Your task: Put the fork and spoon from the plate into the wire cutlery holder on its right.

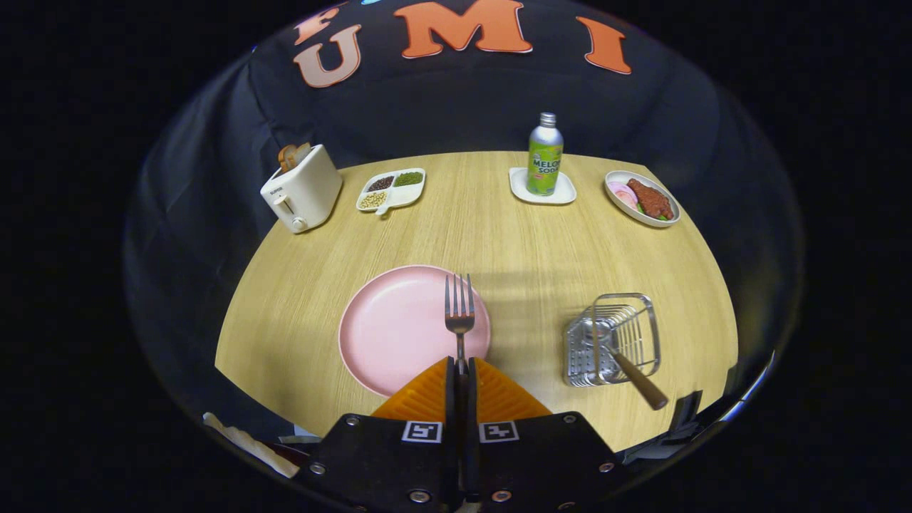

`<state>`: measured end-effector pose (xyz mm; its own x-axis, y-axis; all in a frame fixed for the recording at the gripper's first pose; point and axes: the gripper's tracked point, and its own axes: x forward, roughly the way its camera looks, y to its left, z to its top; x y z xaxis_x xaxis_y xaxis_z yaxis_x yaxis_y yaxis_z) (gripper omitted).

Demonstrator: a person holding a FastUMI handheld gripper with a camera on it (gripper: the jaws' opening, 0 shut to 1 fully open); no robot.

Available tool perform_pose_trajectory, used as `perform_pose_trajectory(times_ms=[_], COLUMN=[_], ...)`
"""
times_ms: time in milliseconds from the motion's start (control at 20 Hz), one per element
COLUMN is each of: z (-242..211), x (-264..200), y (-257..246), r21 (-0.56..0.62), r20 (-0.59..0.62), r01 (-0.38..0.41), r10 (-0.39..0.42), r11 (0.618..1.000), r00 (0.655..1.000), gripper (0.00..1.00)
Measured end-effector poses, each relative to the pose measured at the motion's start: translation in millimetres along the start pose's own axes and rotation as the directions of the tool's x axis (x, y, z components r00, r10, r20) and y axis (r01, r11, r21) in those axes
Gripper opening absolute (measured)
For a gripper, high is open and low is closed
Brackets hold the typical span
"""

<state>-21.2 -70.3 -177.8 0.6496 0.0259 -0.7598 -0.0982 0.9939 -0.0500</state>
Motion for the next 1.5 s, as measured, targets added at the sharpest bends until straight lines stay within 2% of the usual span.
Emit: perform_pose_trajectory(times_ms=[300, 500, 650, 800, 1050, 1250, 1500], z=[3.3, 3.3, 3.4, 1.3, -3.1, -13.6, -16.0], x=[-27.7, -39.1, -44.1, -45.7, -30.7, -15.1, 2.0], y=[-50.9, -72.8, -99.6, -116.5, -124.6, -129.0, -127.5], r21=[-0.026, -0.011, -0.043, -0.076, -0.115, -0.172, -0.182], r20=[-0.046, -0.087, -0.134, -0.209, -0.322, -0.419, -0.505], r01=[0.068, 0.087, 0.133, 0.15, 0.137, 0.115, 0.089], r10=[-0.069, -0.088, -0.137, -0.163, -0.168, -0.179, -0.171], r11=[0.997, 0.996, 0.99, 0.986, 0.984, 0.978, 0.979], r00=[0.997, 0.992, 0.981, 0.964, 0.932, 0.89, 0.846], gripper=[0.05, 0.05, 0.05, 0.04, 0.05, 0.04, 0.05])
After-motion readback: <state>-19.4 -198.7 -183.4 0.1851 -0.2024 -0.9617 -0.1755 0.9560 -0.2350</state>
